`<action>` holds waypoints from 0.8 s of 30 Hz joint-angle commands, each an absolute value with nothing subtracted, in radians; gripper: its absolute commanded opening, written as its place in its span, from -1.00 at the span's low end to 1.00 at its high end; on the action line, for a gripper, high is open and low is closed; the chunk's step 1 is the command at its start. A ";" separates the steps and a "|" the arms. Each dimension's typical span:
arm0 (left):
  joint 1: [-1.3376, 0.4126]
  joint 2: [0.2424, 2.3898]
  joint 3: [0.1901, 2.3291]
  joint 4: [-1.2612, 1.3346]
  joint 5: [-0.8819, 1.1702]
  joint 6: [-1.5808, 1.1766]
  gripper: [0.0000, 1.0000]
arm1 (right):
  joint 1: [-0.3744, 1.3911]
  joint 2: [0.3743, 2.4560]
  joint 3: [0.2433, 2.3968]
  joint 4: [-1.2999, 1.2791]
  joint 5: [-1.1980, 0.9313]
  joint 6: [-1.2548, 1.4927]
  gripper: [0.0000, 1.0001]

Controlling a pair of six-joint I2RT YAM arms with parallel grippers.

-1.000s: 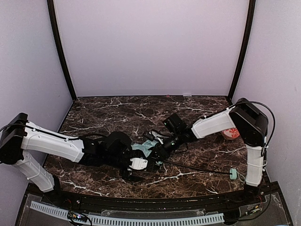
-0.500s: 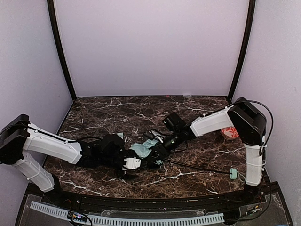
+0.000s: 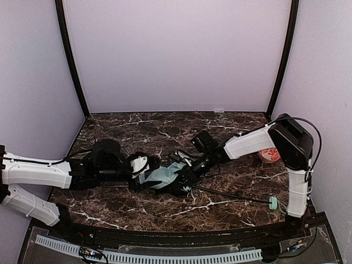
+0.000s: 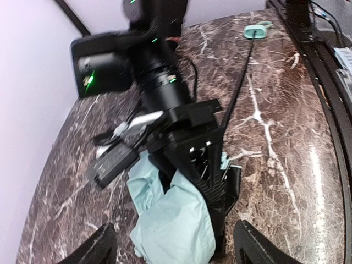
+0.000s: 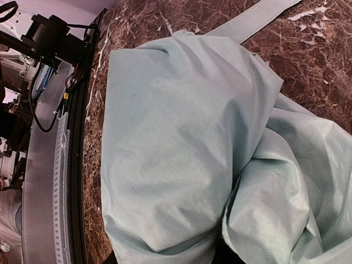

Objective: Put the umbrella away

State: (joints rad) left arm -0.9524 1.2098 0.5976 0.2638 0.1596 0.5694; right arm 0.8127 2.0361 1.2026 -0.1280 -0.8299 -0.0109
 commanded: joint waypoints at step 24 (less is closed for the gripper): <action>-0.805 1.443 0.495 0.372 0.160 0.232 0.38 | 0.766 1.816 1.084 -0.073 -0.702 -0.030 -1.00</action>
